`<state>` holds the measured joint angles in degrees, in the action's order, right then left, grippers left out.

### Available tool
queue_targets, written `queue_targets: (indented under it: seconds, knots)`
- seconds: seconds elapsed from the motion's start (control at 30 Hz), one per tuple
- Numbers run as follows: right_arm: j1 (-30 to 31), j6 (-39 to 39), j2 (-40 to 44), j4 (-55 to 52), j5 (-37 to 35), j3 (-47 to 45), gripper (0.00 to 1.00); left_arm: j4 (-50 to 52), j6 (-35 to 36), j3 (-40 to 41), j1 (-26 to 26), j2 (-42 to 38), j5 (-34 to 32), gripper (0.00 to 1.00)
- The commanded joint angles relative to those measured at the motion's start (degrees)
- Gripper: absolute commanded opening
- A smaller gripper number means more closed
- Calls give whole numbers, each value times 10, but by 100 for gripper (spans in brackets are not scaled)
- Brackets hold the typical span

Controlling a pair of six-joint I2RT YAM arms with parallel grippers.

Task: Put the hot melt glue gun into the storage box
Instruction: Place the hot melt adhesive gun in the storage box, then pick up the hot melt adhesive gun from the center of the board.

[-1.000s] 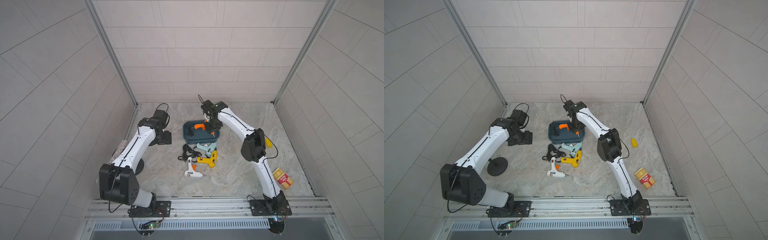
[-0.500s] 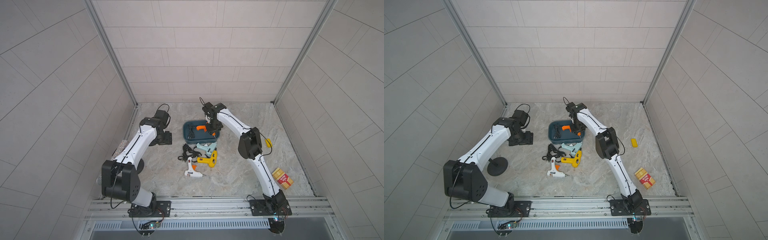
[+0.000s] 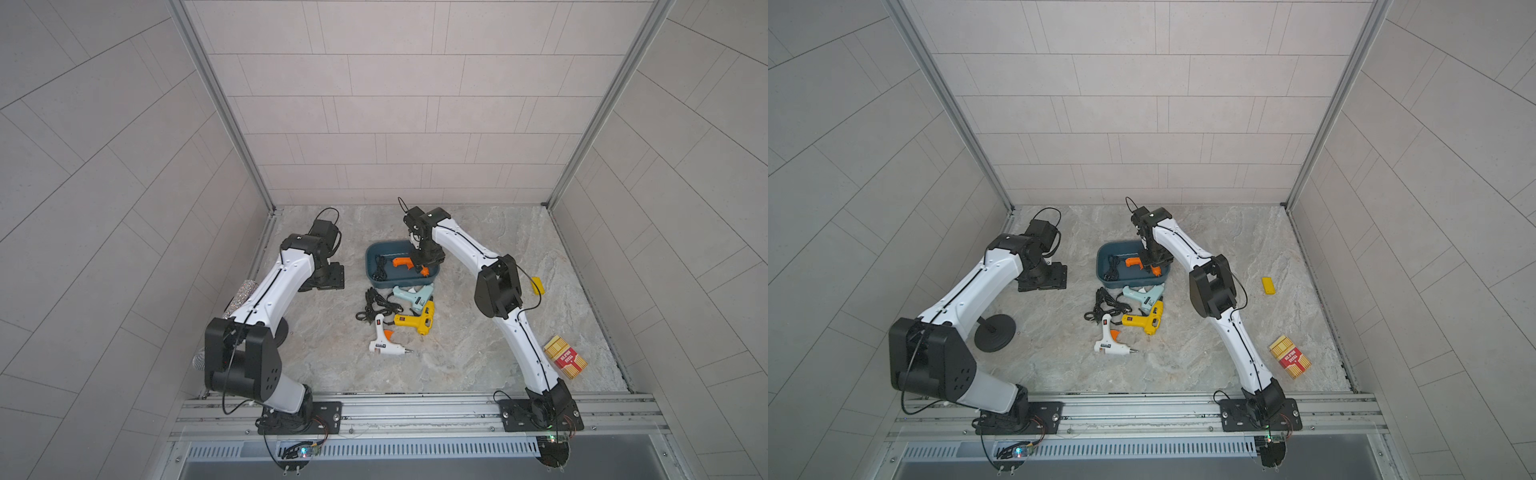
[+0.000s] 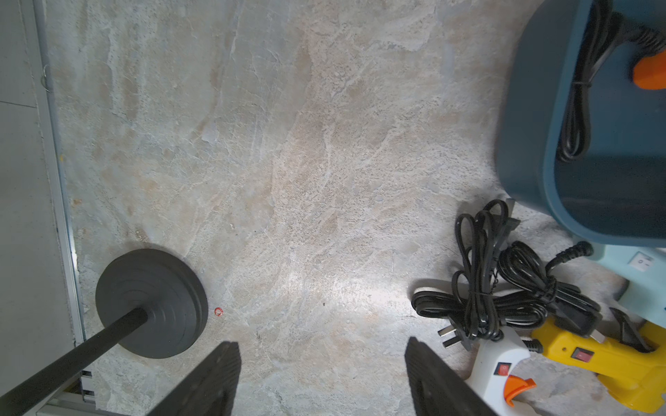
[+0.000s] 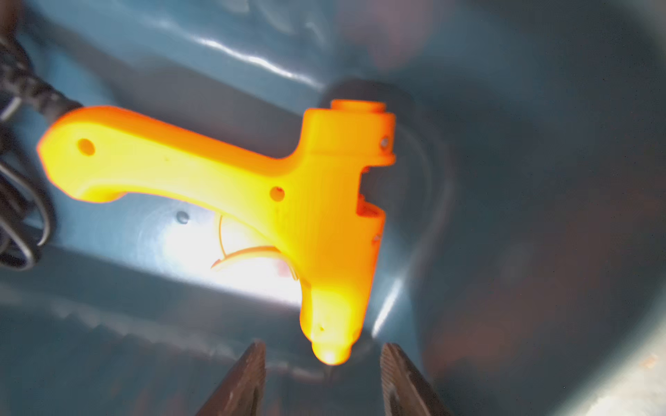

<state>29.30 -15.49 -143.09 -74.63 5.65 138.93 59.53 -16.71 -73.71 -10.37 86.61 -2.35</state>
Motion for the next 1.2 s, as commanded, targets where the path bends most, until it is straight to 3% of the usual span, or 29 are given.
queue_targets:
  seconds: [0.0, 0.17, 0.4, 0.57, 0.8, 1.17]
  knots:
    - [1, -3, 94, -22, -27, 4, 57, 11, 1, -10, 2, -1, 4, 80]
    - [0, 3, 202, -3, -68, -90, 56, 10, -18, 28, -21, -19, 48, 78]
    - [-34, 5, 330, 61, -88, -298, 56, 11, -62, 115, -146, -67, 73, 78]
    - [-61, 7, 377, 89, -81, -393, 56, 7, -95, 131, -215, -60, 61, 77]
    - [-71, 5, 397, 108, -67, -437, 56, -39, -139, 132, -283, -9, 45, 70]
    - [-78, 4, 423, 109, -57, -453, 56, -120, -182, 109, -290, 96, 43, 60]
